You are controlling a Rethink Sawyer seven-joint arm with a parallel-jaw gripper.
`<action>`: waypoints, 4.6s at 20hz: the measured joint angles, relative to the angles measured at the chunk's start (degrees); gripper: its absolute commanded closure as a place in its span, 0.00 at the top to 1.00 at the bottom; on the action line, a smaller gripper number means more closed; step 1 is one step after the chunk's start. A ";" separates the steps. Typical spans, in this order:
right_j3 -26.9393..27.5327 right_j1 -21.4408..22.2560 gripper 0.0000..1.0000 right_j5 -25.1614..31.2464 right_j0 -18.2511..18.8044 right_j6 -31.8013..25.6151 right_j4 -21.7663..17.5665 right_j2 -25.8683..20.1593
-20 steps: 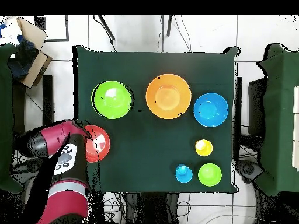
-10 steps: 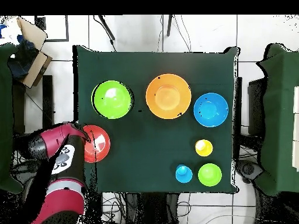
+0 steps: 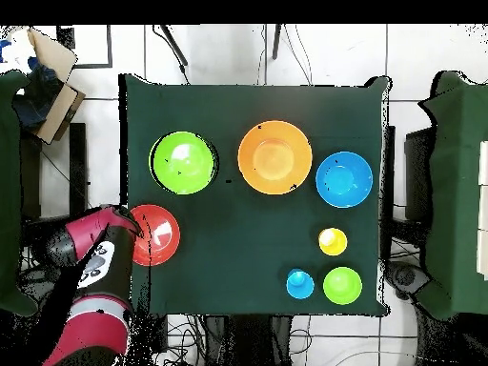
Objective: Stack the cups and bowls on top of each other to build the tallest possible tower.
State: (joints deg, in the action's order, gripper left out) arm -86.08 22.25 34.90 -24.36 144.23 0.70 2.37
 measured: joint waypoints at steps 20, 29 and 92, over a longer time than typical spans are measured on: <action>2.29 -2.31 0.00 0.04 -1.85 0.00 0.92 5.40; 2.17 -0.02 0.00 0.11 -1.73 0.00 1.74 5.66; 38.55 -0.72 0.00 38.38 9.55 0.00 1.39 14.07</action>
State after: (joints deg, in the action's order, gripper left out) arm -47.53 21.53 73.28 -14.80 144.23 2.09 16.45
